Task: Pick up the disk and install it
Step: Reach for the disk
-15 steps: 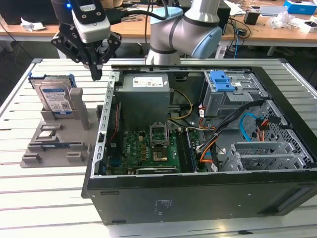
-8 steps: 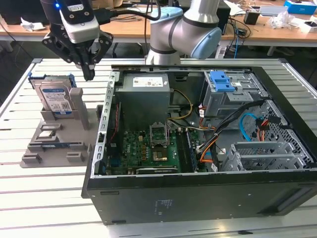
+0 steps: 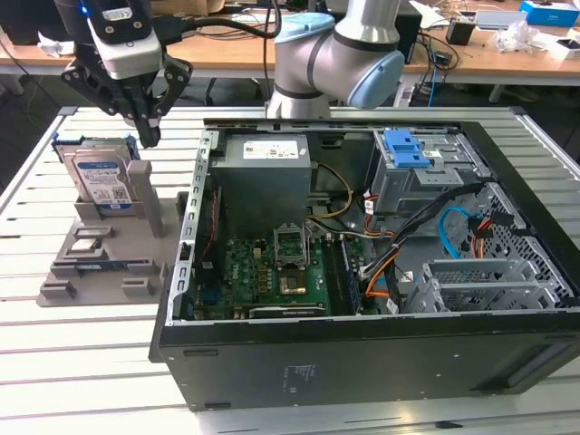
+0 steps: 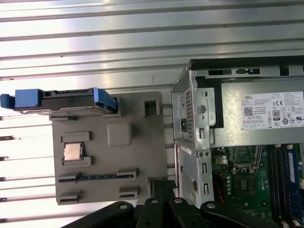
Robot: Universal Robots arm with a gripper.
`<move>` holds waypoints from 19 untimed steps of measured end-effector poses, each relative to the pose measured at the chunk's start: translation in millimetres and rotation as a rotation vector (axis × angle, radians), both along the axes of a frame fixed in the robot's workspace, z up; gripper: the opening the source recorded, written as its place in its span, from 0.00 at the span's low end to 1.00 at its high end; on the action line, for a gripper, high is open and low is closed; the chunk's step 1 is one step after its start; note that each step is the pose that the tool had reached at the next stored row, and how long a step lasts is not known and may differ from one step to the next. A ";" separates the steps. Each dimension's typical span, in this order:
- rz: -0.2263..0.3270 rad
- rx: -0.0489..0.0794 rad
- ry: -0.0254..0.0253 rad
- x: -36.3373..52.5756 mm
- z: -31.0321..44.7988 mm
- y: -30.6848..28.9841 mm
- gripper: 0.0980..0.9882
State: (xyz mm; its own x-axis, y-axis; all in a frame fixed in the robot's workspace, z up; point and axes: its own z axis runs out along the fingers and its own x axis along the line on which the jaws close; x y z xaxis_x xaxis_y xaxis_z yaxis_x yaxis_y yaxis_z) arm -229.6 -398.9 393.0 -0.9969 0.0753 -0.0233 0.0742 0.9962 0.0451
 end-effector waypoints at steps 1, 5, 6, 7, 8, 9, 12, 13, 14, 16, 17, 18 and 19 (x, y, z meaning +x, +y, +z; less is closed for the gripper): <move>0.000 0.000 0.0000 -1.5 0.0 0.0 0.01; 0.000 0.000 0.0000 -8.6 -0.1 0.0 0.01; 0.000 0.000 -0.0001 -11.7 -0.1 0.0 0.01; 0.000 0.000 0.0000 -16.5 -0.1 0.0 0.01; 0.000 0.000 0.0000 -21.5 -0.2 0.0 0.01; 0.000 0.000 0.0000 -25.9 -0.3 0.0 0.01; 0.000 0.000 0.0000 -36.7 -0.3 0.0 0.01; 0.000 0.000 0.0000 -40.2 -0.4 0.0 0.01; 0.000 0.000 0.0000 -42.8 -0.5 0.0 0.01; 0.000 0.000 0.0000 -46.6 -0.6 0.0 0.01; 0.000 0.000 0.0000 -49.3 -0.7 0.0 0.01; 0.000 0.000 0.0000 -53.4 -0.8 0.1 0.01; 0.000 0.000 0.0000 -56.5 -0.9 0.1 0.01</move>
